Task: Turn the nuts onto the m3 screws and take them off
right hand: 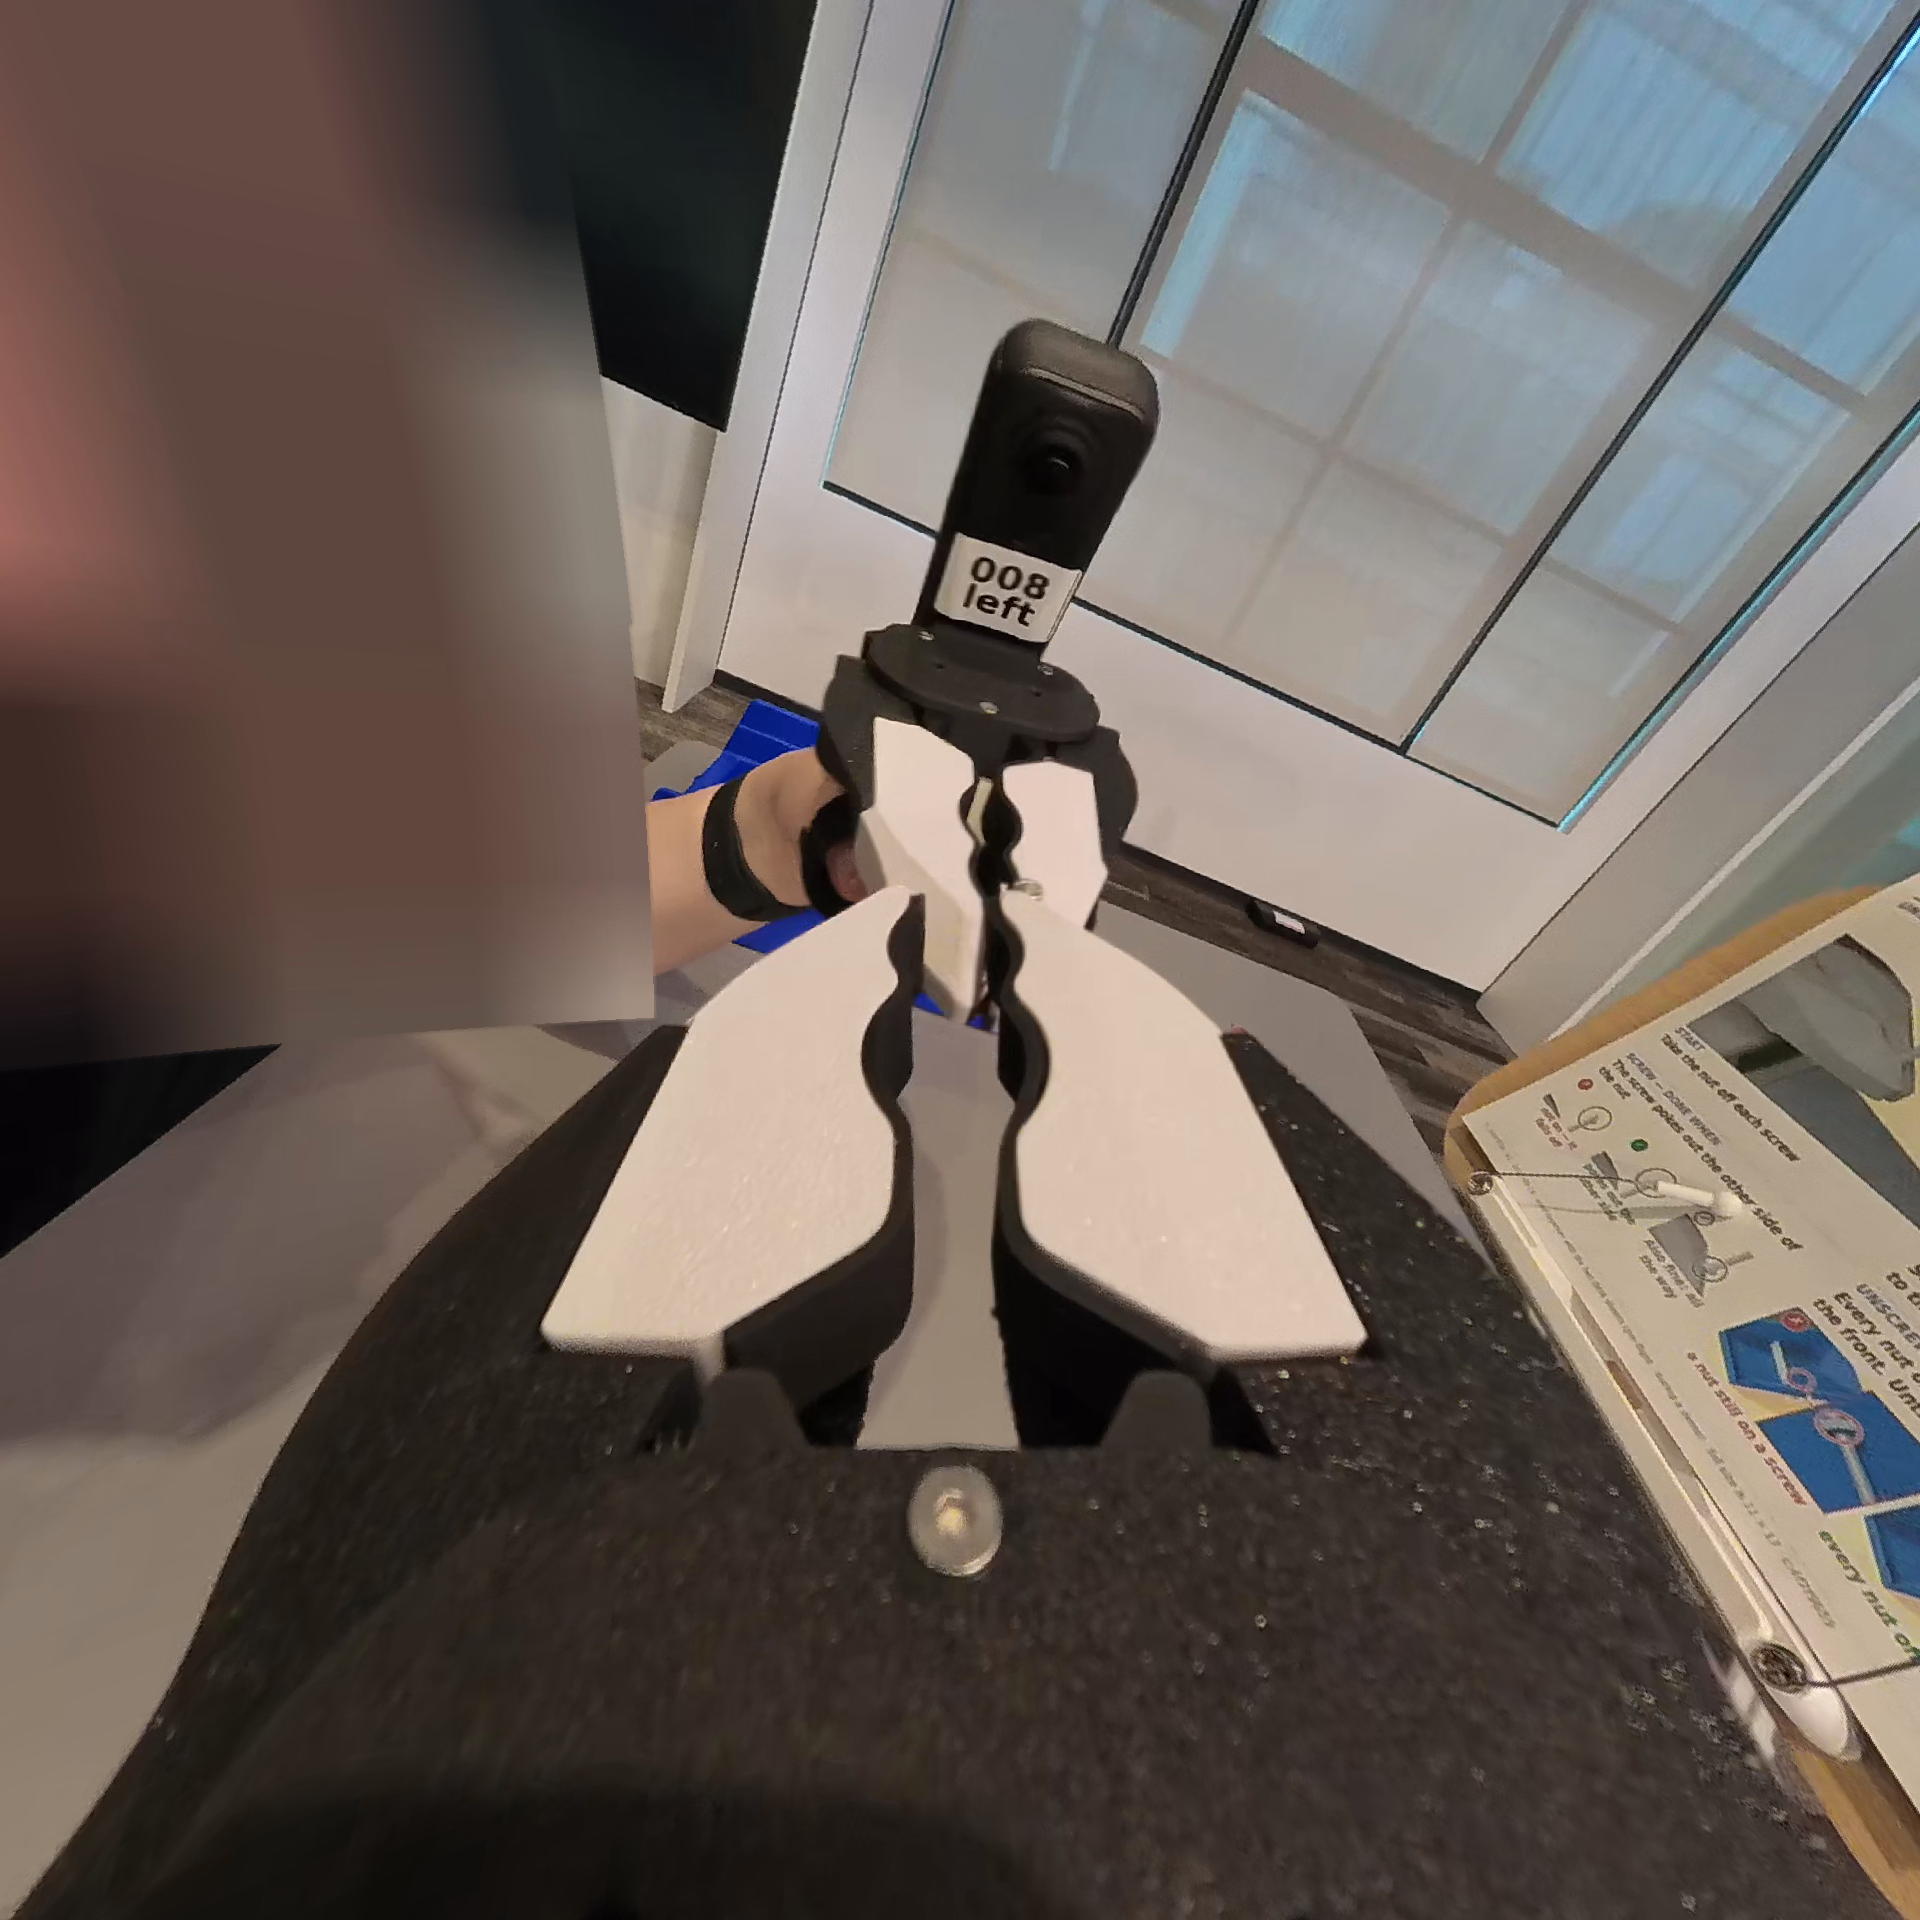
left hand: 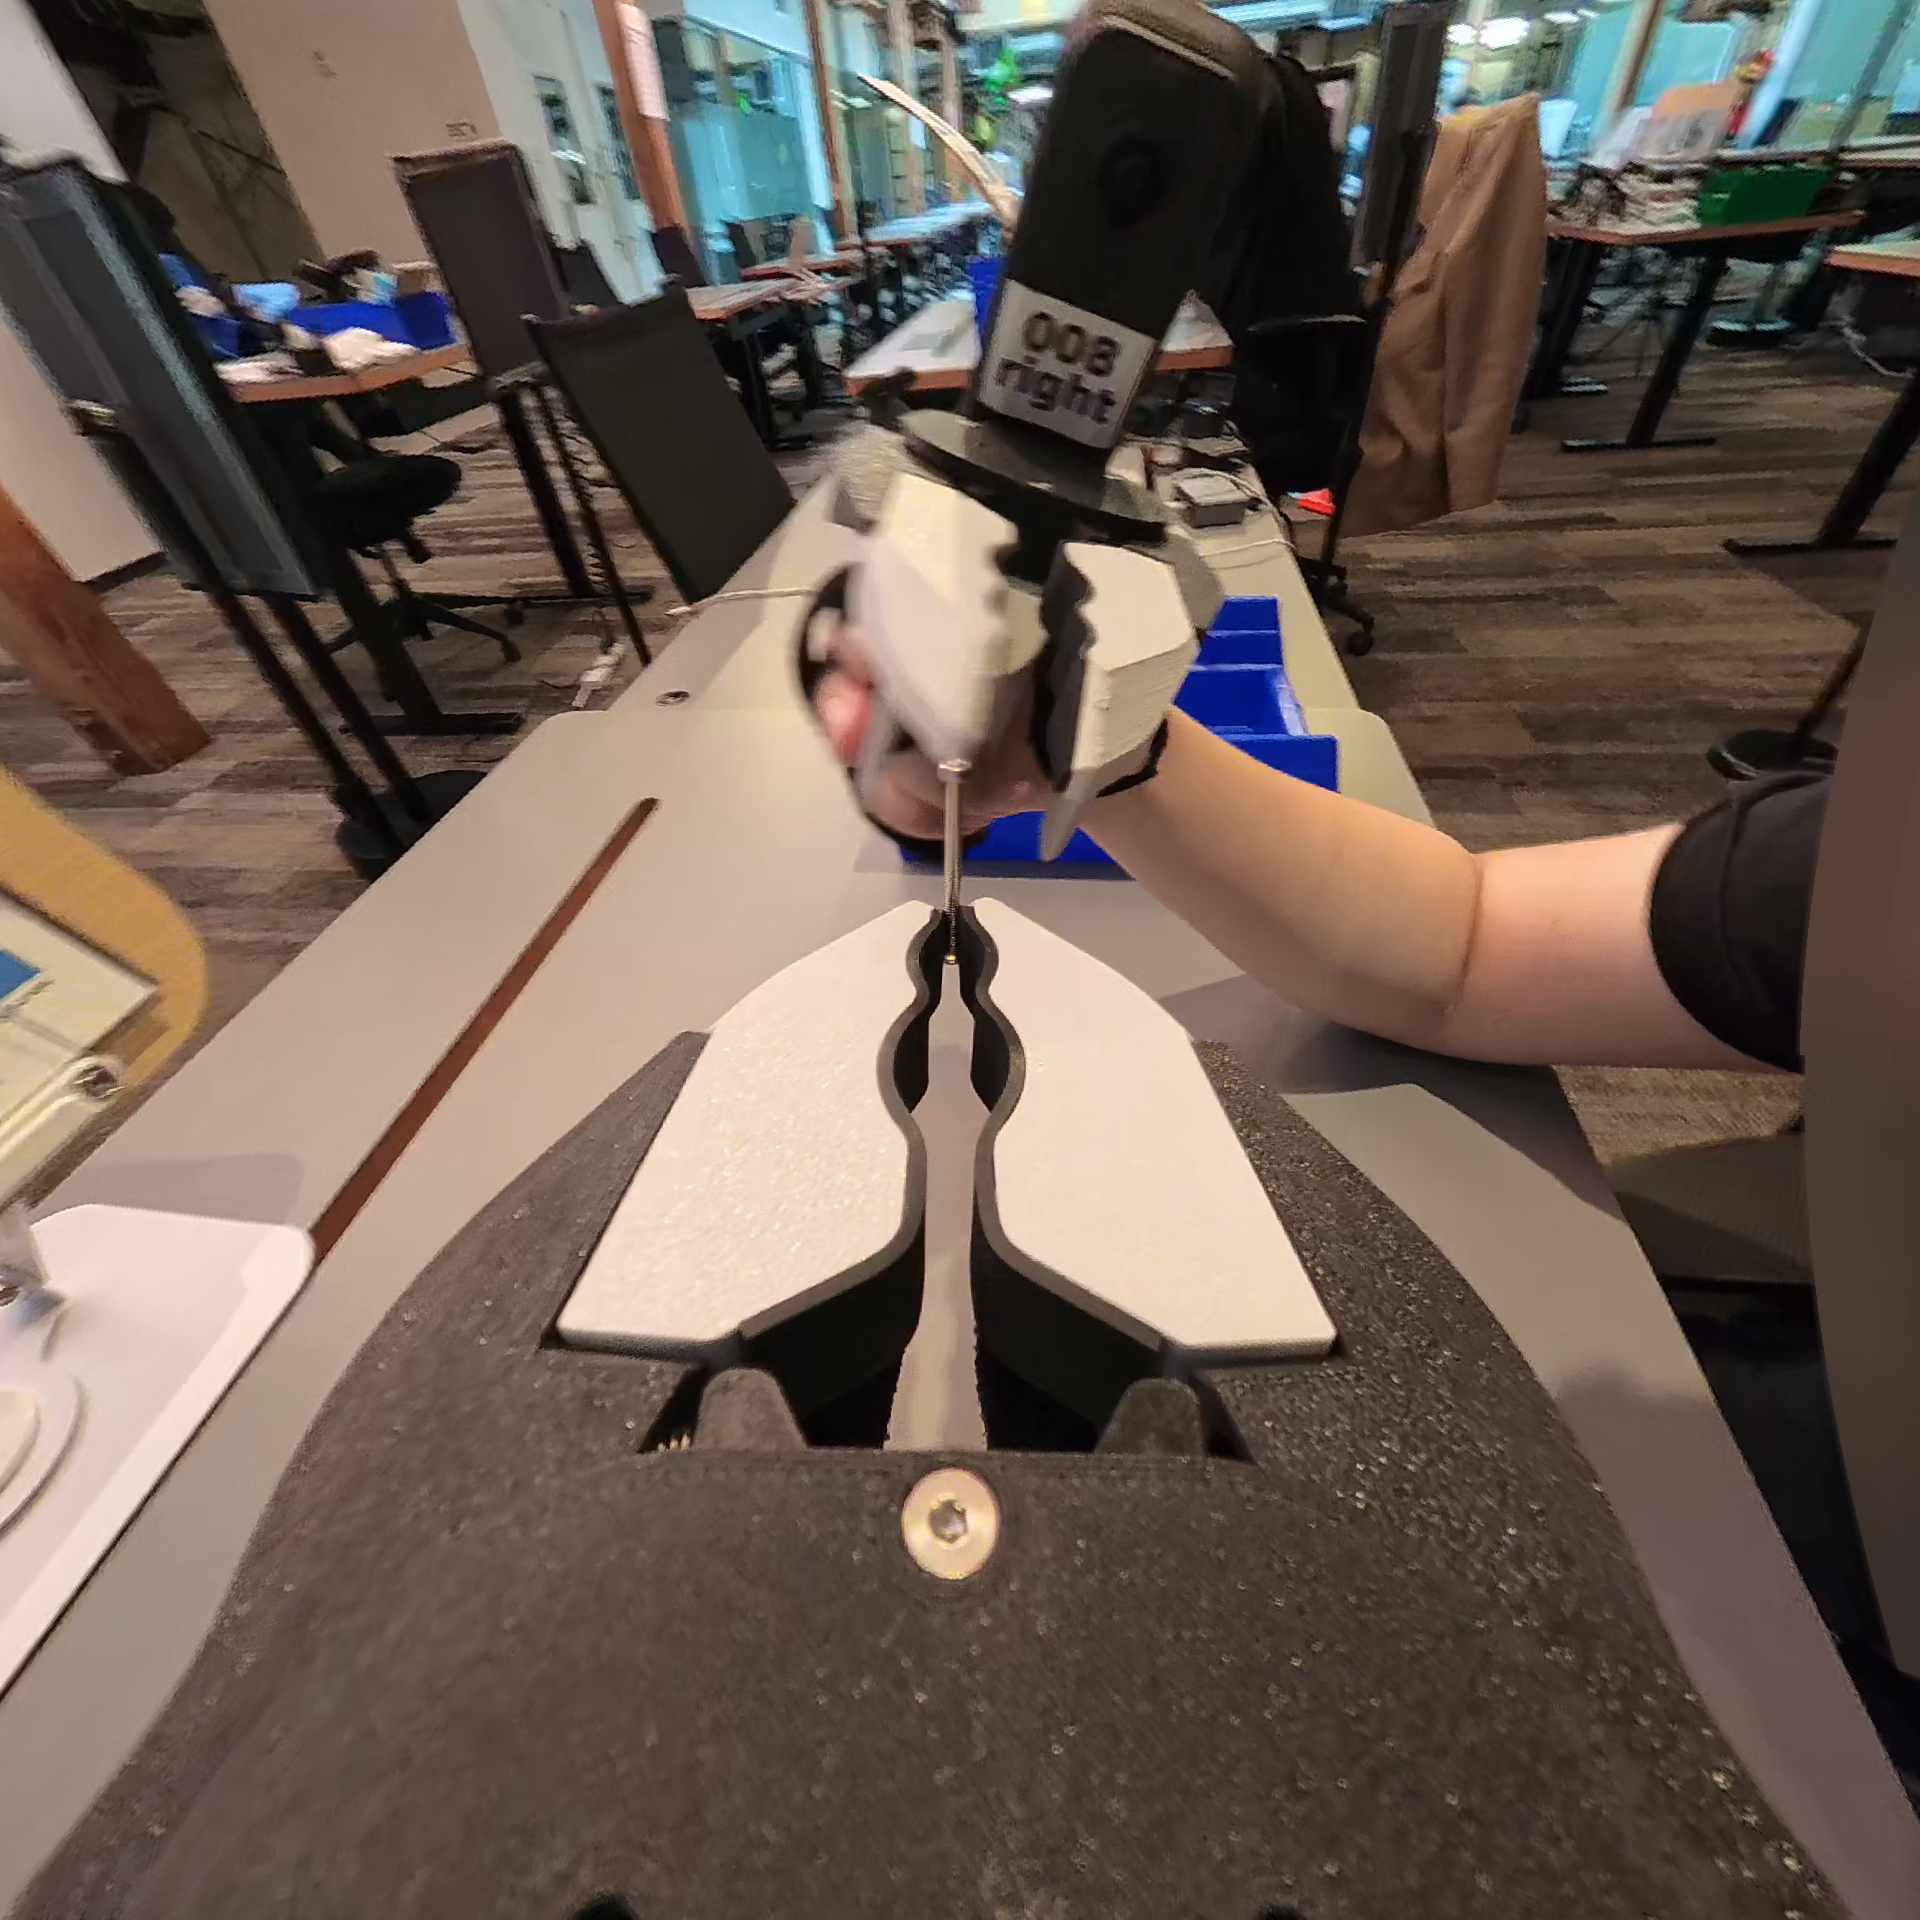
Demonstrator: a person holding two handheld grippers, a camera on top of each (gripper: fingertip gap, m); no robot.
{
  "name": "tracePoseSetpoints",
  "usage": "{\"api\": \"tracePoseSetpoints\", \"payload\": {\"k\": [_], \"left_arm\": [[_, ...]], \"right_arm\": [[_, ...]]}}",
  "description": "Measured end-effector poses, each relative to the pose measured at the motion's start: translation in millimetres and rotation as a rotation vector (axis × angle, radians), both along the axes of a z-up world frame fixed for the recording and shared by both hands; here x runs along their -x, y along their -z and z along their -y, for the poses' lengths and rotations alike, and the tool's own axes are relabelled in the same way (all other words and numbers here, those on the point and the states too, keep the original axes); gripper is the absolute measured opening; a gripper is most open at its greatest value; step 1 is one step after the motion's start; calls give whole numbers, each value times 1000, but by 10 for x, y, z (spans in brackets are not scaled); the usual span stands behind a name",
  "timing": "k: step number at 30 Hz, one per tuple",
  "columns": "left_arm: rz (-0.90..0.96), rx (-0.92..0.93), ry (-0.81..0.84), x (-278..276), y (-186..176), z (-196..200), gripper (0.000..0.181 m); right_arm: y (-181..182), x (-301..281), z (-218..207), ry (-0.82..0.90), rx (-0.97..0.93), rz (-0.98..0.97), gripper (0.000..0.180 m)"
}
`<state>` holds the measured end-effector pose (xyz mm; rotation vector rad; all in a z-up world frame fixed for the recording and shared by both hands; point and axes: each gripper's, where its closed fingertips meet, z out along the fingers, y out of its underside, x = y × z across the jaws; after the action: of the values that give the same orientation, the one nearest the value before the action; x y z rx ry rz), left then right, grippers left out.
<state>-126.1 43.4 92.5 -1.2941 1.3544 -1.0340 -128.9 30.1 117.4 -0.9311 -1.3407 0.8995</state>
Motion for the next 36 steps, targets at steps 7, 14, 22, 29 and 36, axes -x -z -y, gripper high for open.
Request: {"api": "tracePoseSetpoints", "payload": {"k": [7, 14, 22, 29, 36], "left_arm": [[0, 6, 12, -12, 5, 21, 2], [1, 1, -8, 9, 3, -25, 2], [0, 1, 3, -7, 3, 4, 2], [11, 7, -30, 46, -21, -73, 2], [-5, 1, -15, -9, 15, -26, 2]], "right_arm": [[-23, 41, -77, 39, 6, -34, 18], [12, 50, -61, 41, -2, -5, 19], [-21, 85, -85, 49, 0, -40, 21], [-11, 33, -54, 30, 4, -22, 13], [-1, 111, -90, 54, 3, -29, 21]]}}
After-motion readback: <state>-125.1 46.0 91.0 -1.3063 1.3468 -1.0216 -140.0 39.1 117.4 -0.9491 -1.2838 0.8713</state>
